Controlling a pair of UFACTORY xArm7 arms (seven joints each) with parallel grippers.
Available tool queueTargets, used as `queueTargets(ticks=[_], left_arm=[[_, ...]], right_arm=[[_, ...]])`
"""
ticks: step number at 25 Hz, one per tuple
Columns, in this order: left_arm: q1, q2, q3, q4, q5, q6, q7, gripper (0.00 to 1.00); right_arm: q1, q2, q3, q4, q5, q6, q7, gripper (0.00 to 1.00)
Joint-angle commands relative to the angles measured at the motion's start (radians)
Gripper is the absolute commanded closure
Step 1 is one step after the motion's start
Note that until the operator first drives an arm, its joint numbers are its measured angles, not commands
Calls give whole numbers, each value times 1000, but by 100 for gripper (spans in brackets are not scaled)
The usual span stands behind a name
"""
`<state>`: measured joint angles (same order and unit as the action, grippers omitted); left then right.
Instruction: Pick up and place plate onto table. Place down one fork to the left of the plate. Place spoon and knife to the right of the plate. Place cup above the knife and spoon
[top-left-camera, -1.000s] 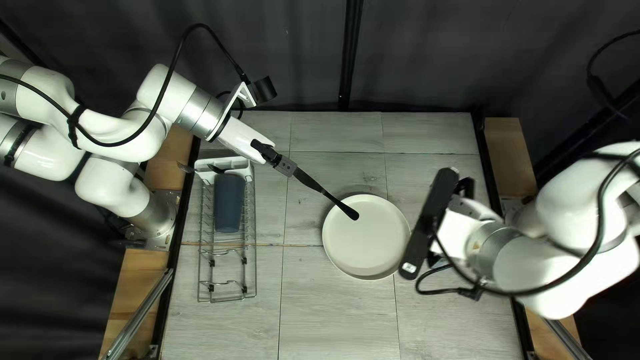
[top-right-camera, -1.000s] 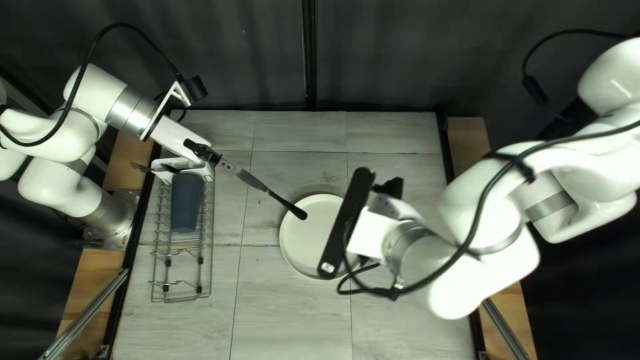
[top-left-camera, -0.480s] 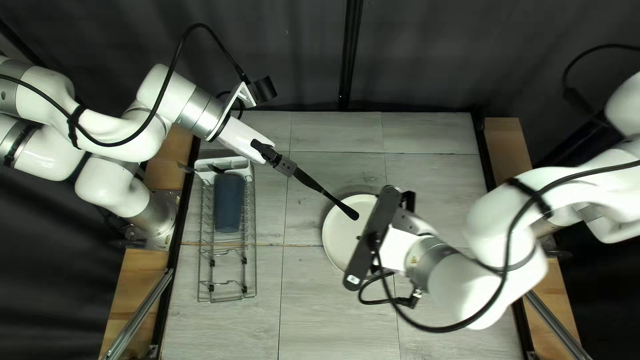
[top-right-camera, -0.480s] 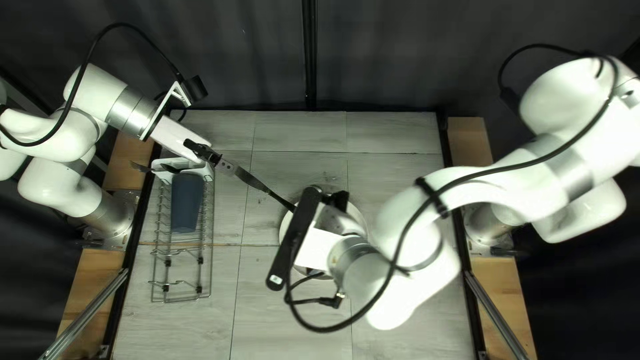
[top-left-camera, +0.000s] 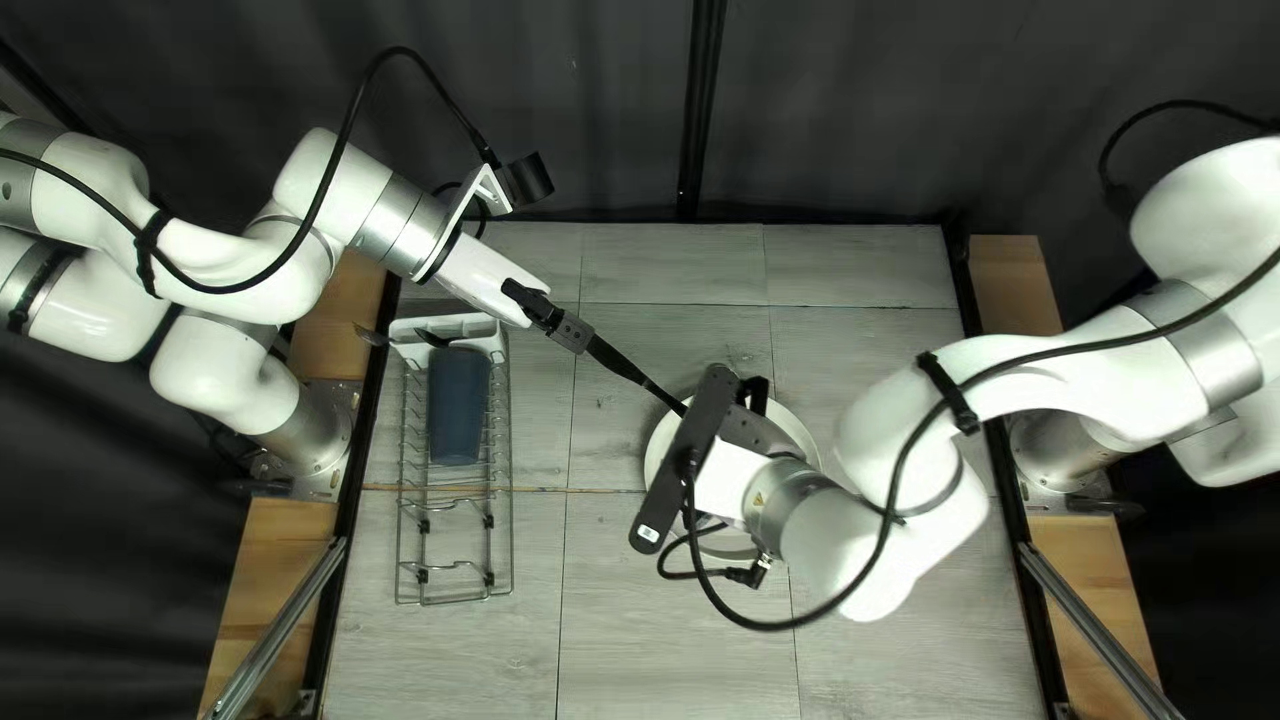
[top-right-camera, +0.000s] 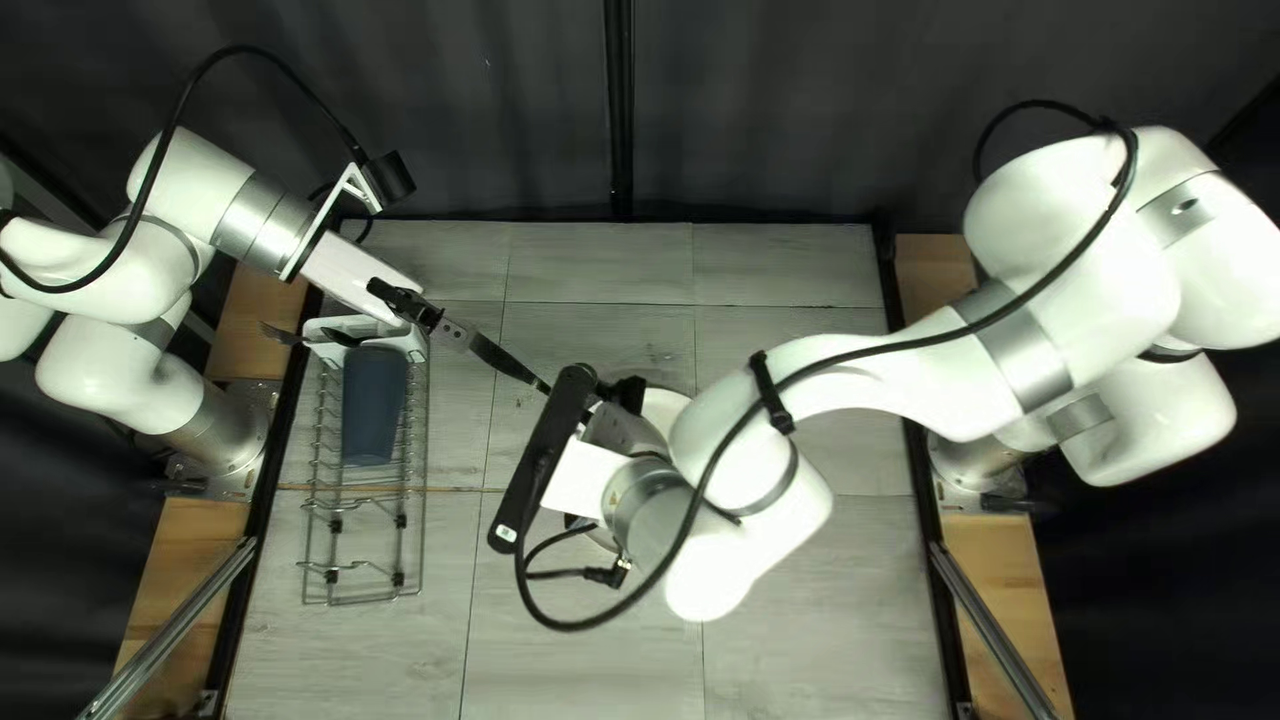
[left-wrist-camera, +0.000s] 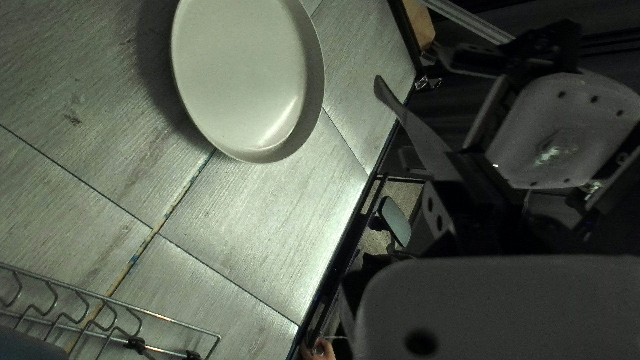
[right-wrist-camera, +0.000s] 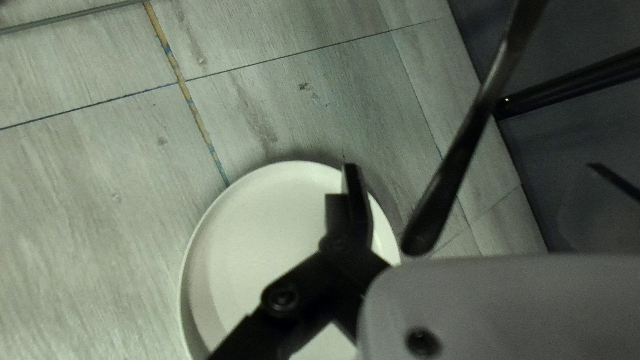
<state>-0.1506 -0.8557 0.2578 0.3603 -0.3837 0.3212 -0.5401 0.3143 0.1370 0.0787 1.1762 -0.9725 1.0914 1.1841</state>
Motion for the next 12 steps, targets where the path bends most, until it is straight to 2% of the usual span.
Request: queueTargets(ticks=[1, 2, 3, 12], left_arm=[[0, 0, 0, 0, 0, 0, 0, 100], [0, 0, 0, 0, 0, 0, 0, 100], [0, 0, 0, 0, 0, 0, 0, 100], [0, 0, 0, 0, 0, 0, 0, 100]], right_arm=[[-13, 3, -11, -18, -9, -35, 11, 2], [-15, 2, -12, -21, -10, -39, 13, 7], [-16, -1, -12, -26, -13, -45, 15, 100], [-16, -10, -12, -40, -22, -55, 15, 100]])
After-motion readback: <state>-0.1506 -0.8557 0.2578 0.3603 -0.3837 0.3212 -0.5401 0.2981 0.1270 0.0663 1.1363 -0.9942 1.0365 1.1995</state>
